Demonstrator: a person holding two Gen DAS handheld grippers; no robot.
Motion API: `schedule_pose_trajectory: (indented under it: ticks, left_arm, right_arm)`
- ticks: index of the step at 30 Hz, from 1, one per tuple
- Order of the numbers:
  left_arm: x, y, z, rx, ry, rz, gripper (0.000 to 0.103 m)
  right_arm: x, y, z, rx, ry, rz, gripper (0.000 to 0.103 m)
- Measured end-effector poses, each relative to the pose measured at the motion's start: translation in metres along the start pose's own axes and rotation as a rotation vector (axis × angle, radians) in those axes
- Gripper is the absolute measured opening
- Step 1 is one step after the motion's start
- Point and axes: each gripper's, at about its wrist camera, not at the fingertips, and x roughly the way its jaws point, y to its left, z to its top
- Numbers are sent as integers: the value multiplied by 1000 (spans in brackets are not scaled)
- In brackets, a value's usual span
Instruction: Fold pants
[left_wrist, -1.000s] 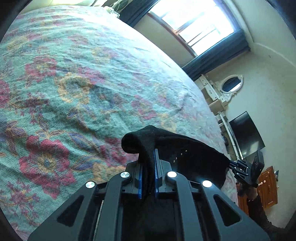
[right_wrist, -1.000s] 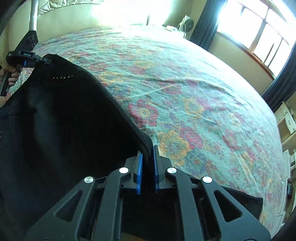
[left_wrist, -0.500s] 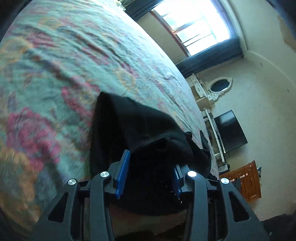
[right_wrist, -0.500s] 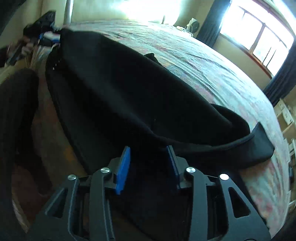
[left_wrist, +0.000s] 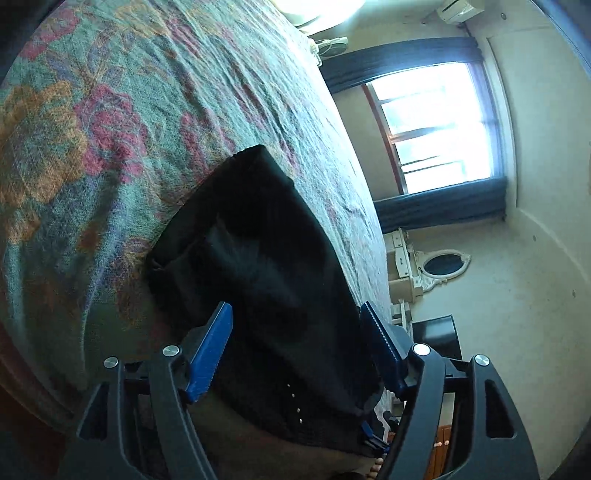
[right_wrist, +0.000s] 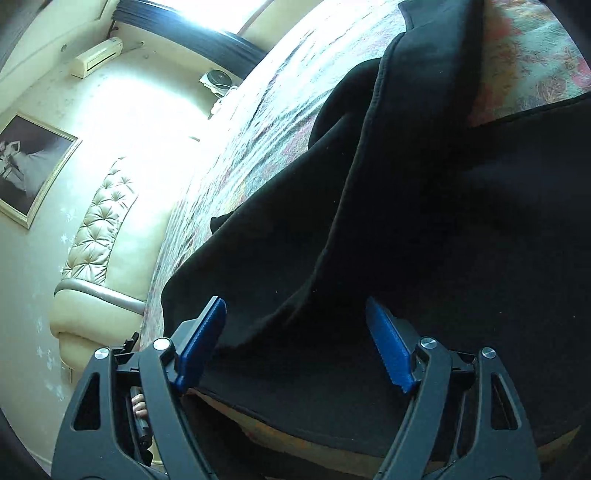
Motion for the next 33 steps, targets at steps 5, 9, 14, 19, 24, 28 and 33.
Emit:
schedule_pose_trajectory:
  ticks: [5,9,14,19,24,28,33]
  left_arm:
    - [11,-3,-6,-51,-69,83,70]
    - [12,-10,-2,-49,-138,110,70]
    - [34,-5,6,-71,-127,153,24]
    - [43,-1,9,-83,-104,165,15]
    - [47,-1,21,-79,-87,170,15]
    - [28,8,10,-115,-115,105,13]
    - [3,8,6,-101,-137,46,13]
  right_arm:
    - [0,2,-4,58,-58,19,80]
    - [-3,-3,-12,59,-87,28,80]
    - [-1,-15,-4,59,-99,8,57]
    - [11,-25,6,50,-87,-56,33]
    - [15,-32,8,68,-85,-70,11]
    - [-3,-26,3,84,-122,-12,10]
    - [-35,-6,-19,44,-143,62,10]
